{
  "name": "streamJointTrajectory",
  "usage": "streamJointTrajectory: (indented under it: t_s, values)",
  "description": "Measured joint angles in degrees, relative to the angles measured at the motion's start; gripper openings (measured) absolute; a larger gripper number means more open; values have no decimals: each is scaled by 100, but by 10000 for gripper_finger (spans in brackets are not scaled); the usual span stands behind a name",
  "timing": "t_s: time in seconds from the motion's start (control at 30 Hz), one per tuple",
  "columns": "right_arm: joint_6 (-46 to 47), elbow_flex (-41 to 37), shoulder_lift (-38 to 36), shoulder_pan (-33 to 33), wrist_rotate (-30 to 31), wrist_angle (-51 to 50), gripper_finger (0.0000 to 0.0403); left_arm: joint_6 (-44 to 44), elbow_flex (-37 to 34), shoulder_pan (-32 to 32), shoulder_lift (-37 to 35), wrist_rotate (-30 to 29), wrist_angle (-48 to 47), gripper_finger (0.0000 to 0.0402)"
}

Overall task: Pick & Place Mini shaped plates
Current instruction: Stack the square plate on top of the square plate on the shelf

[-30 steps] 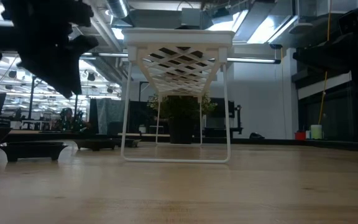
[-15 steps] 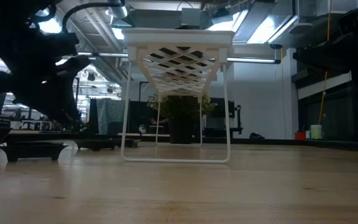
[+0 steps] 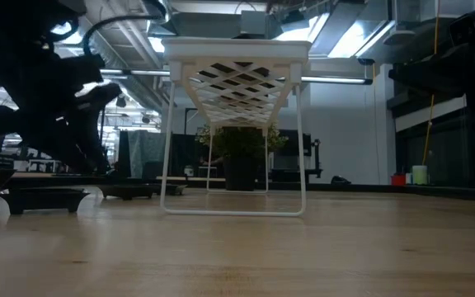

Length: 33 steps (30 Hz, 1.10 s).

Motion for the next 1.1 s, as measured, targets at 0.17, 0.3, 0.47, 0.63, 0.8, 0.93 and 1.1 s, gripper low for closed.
streamJointTrajectory:
  t_s: [0.17, 0.3, 0.47, 0.63, 0.8, 0.93, 1.1]
  values:
    - [-2, -1, 1, 0, 0, 0, 102, 177, 0, 340, 124, 375, -4, 86]
    - [-2, 0, 2, 0, 0, -1, 102, 464, 0, 500, 342, 402, 131, 86]
    - [0, 0, 0, -2, 0, 0, 102, 553, 0, 654, 624, 499, 393, 86]
    - [-1, 0, 2, -2, 0, -2, 102, 555, 2, 691, 747, 501, 567, 86]
    - [-2, -2, 0, 0, 0, 0, 102, 551, 4, 688, 750, 466, 587, 80]
    - [-2, 0, 0, 0, 0, 0, 102, 540, 4, 688, 750, 466, 587, 50]
    - [0, -2, 2, -1, 0, 0, 102, 519, 10, 686, 750, 510, 598, 6]
